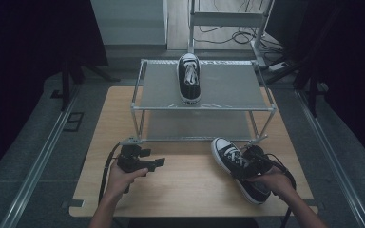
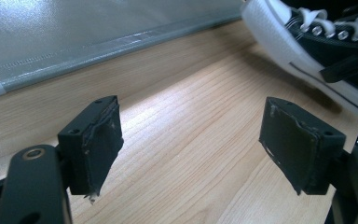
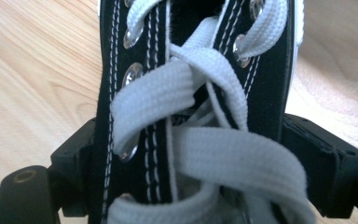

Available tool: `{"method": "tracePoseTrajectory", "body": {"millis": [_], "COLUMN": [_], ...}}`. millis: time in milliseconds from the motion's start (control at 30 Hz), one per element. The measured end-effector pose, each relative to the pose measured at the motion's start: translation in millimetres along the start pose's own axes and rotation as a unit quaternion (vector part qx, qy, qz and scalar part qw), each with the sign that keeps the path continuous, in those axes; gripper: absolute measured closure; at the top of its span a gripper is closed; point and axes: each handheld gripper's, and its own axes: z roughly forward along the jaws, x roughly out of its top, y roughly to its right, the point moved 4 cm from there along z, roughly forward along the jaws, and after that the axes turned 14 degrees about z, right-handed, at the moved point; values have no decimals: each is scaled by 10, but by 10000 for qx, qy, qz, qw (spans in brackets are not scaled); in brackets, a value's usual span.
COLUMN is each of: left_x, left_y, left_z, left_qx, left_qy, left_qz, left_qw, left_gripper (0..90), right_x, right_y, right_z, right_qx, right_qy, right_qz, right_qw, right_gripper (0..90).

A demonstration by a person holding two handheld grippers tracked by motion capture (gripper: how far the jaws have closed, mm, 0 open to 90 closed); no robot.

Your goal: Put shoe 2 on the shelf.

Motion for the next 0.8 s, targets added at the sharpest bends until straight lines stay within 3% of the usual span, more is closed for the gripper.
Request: {"method": "tracePoseTrajectory", "body": {"millis": [333, 500, 800], "left_x": [0, -3, -2], "left_y": [-6, -11, -16], "left_z": [4, 2, -3], "left_qx": [-7, -6, -13], "left_qy": [10, 8, 27], "left_qz": [-20, -29, -60], "left_qw": [10000, 10000, 10000], "left_gripper": [211, 211, 211], "right_x": [122, 201, 356], "right_y": [-161, -280, -466], "right_z": [-276, -371, -653], "right_qx": [228, 449, 623], "right_qy": [176, 307, 499], "right_qz": [-166, -220, -320], "right_qw": [9994, 9983, 9963], "right_gripper": [148, 148, 148]}}
